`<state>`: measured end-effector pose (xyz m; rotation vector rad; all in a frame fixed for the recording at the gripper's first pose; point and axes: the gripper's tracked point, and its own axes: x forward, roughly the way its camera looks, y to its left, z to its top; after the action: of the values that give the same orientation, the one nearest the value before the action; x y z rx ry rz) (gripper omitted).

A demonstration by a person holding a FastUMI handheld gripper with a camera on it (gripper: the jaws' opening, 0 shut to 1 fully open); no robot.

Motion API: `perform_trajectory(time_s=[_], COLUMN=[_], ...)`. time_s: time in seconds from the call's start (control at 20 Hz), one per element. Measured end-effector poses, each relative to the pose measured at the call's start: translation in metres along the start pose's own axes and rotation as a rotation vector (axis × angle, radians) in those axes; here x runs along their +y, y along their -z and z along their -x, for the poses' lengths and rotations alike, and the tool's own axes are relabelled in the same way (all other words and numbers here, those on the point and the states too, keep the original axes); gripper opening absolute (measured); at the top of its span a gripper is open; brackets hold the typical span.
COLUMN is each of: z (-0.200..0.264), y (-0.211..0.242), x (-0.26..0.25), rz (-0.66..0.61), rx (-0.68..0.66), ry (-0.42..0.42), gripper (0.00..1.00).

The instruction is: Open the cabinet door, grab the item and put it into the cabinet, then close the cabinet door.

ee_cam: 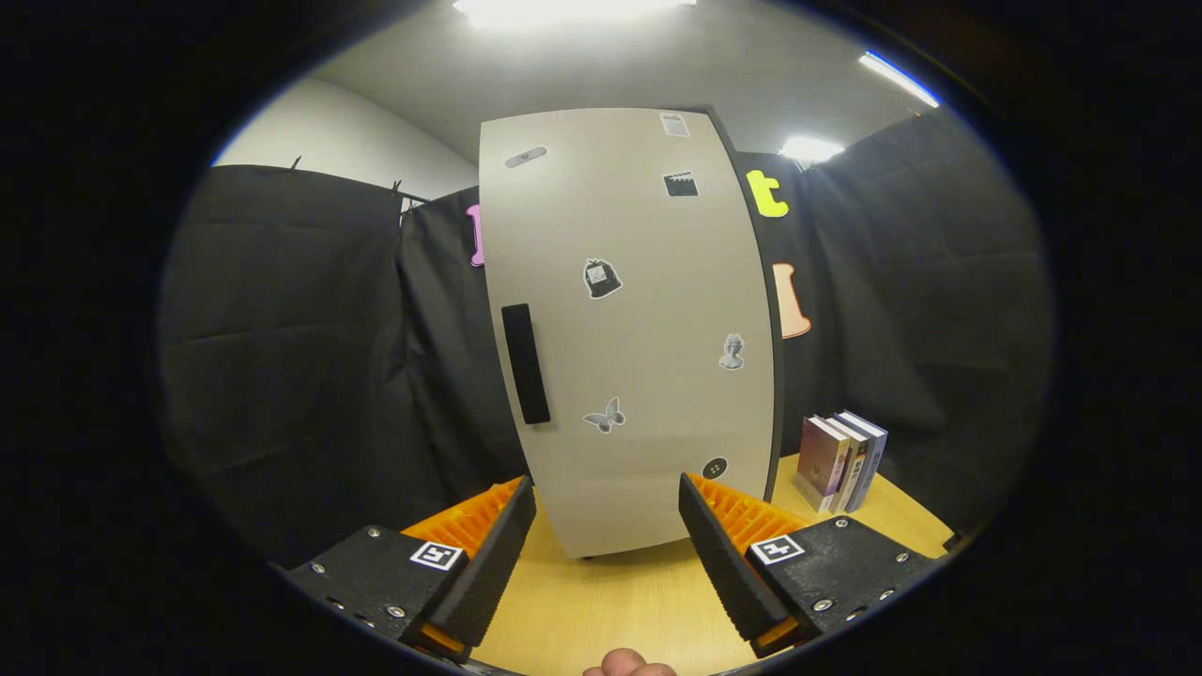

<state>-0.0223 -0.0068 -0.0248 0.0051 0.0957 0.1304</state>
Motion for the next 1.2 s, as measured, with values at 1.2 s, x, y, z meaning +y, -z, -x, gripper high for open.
perform_trajectory(time_s=[1.2], z=[0.0017], y=[-0.0035], x=[0.0056], rz=[0.024], rx=[0.006], ry=[-0.007], gripper=[0.95])
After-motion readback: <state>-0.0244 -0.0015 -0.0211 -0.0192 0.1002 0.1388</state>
